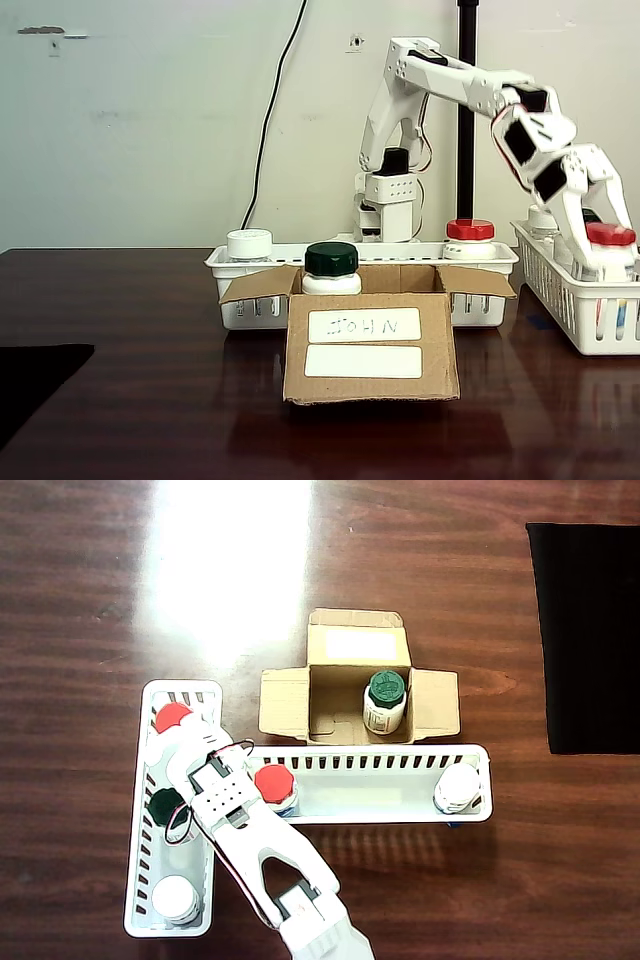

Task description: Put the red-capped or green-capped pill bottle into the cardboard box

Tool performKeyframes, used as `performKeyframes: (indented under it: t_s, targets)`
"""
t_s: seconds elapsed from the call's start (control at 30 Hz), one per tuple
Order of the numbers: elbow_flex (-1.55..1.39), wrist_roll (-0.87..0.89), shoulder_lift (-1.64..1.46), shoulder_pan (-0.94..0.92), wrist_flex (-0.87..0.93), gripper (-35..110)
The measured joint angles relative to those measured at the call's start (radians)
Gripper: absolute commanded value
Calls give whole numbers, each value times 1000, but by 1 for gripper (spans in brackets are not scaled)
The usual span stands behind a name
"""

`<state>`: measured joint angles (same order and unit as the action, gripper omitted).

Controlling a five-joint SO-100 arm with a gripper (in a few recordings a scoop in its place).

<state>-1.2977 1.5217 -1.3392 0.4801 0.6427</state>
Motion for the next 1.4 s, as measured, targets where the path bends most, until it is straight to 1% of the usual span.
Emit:
performKeyframes:
  t_s: [0.13, 0.23, 0.47, 0.5, 0.57, 0.8, 0.9, 0.97, 1.2, 1.4]
  targets:
    - [178, -34, -64, -18, 196, 0]
    - [311, -40, -86, -32, 311, 0]
    - [385, -41, -107, -123, 408, 2]
    - [385, -41, -107, -127, 416, 4]
    - [359, -38, -112, -127, 417, 13]
    - [115, -11, -230, -81, 305, 64]
    - [38, -8, -247, -51, 242, 77]
    - [-2, -8, -247, -38, 195, 79]
    - [-123, 11, -247, 6, 17, 79]
    - [-132, 11, -181, 40, -103, 79]
